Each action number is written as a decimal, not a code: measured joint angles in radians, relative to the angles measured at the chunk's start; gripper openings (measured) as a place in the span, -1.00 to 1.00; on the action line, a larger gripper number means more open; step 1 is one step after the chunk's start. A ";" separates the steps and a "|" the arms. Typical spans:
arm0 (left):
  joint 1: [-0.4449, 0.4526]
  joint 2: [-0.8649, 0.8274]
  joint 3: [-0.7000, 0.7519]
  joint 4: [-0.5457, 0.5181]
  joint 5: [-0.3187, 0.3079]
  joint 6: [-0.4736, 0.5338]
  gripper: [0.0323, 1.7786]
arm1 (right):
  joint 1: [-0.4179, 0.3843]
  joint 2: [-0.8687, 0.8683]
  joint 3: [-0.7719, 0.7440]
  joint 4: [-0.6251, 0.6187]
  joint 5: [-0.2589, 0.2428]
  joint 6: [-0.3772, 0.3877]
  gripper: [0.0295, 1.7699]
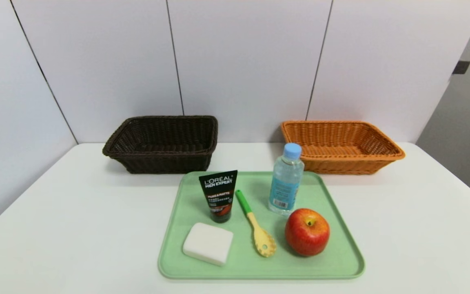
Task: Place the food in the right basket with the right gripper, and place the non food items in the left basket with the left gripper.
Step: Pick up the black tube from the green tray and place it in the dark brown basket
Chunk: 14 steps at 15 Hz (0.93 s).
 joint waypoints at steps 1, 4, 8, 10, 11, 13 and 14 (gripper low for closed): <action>0.000 0.000 0.000 0.000 0.000 0.000 0.90 | 0.000 0.000 0.000 0.000 0.001 -0.001 0.93; 0.000 0.000 0.000 0.000 0.000 0.000 0.90 | 0.000 0.000 0.000 0.000 0.006 -0.009 0.93; 0.000 0.000 0.000 0.000 0.000 0.003 0.90 | 0.000 0.000 0.000 0.000 0.007 -0.006 0.93; 0.000 0.000 0.000 0.000 0.000 0.003 0.90 | 0.000 0.000 0.000 -0.001 0.008 -0.023 0.93; 0.000 0.000 0.000 -0.001 0.000 0.008 0.90 | 0.000 0.000 0.000 -0.001 0.008 -0.033 0.93; 0.000 0.000 0.000 -0.001 -0.003 0.023 0.90 | 0.000 0.000 -0.001 0.001 0.003 -0.038 0.93; 0.000 0.000 0.000 0.005 -0.009 0.027 0.90 | 0.000 0.000 -0.013 0.009 -0.001 -0.038 0.93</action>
